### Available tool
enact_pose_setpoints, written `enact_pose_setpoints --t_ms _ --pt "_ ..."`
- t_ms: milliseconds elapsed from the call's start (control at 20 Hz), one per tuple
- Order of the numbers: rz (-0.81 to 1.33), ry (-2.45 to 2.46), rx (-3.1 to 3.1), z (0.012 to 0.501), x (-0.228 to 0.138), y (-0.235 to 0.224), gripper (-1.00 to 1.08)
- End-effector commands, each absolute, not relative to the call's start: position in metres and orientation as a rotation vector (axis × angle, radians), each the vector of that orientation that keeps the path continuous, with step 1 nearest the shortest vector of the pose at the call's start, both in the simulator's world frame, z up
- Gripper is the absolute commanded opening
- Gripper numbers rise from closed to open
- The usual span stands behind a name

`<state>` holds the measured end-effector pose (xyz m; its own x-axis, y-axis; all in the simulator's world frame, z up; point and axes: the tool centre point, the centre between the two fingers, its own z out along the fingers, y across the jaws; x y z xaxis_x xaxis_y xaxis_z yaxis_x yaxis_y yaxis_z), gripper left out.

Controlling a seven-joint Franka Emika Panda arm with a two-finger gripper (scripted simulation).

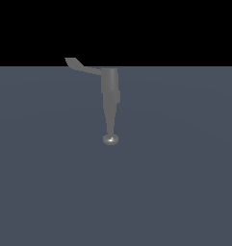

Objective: Turn on the faucet by rotating a designated handle.

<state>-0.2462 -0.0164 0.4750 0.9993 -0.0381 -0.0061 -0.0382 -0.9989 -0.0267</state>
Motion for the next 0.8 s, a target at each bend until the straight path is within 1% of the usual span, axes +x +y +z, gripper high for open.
enact_pose_setpoints --t_ms 0,750 --pt "0.009 0.059 -3.114 0.475 -0.2462 -0.0164 -1.0" --pt "-0.028 0.04 -3.07 0.4793 -0.2408 -0.0126 -1.0"
